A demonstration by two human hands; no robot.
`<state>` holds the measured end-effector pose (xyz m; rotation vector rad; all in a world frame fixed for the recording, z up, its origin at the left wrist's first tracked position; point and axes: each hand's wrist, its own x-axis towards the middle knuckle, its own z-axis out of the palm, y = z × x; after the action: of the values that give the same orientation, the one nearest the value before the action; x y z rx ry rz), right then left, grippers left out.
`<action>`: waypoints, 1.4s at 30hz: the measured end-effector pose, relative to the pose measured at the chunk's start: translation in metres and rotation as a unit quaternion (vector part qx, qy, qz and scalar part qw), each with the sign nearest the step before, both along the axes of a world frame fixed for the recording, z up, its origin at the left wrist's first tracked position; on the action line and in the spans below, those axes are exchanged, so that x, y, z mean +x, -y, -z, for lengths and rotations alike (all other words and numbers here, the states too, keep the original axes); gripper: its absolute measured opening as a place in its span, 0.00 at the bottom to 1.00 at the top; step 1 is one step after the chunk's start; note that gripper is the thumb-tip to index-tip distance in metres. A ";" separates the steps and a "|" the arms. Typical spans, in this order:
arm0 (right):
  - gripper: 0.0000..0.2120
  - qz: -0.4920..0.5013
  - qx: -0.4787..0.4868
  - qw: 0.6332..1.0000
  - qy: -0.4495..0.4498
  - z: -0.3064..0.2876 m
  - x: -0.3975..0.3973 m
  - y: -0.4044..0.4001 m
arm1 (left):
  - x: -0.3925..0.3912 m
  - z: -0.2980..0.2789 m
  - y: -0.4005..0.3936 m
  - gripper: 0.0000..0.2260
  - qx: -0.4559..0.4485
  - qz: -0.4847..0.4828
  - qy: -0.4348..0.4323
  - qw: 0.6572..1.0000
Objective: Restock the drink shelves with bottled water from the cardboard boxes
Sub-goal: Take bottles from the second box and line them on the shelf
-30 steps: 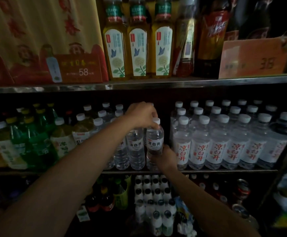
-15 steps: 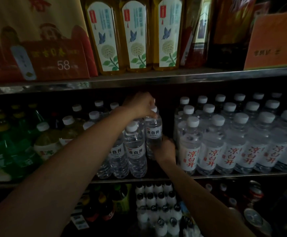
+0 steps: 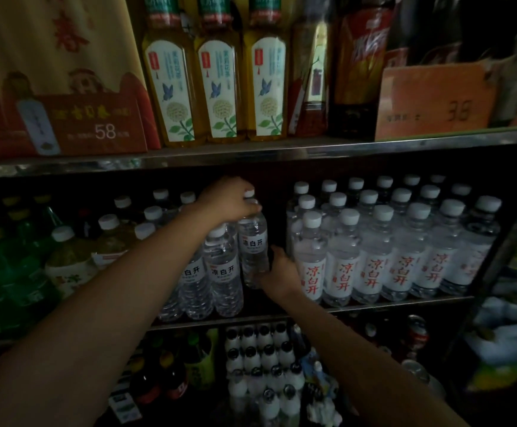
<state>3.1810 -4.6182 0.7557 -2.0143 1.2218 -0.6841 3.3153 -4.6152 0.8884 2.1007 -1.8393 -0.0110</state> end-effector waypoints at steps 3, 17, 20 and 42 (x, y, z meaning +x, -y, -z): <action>0.33 -0.003 -0.024 1.000 -0.001 -0.011 -0.020 -0.014 | -0.006 -0.003 -0.021 0.26 -0.020 -0.003 0.002 1.000; 0.34 -0.047 -0.122 0.991 -0.021 -0.055 -0.126 -0.096 | -0.080 0.026 -0.162 0.36 -0.033 -0.064 0.031 0.997; 0.36 -0.033 -0.133 0.990 -0.038 -0.054 -0.150 -0.118 | -0.103 0.040 -0.187 0.36 -0.024 -0.045 0.026 0.998; 0.36 0.214 -0.041 0.975 -0.050 0.024 -0.340 -0.342 | -0.261 0.136 -0.341 0.36 0.073 0.155 -0.039 0.985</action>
<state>2.8411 -4.2763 0.7313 -1.8839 1.7407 -0.8545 3.0543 -4.2739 0.7525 1.8512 -2.1531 -0.3086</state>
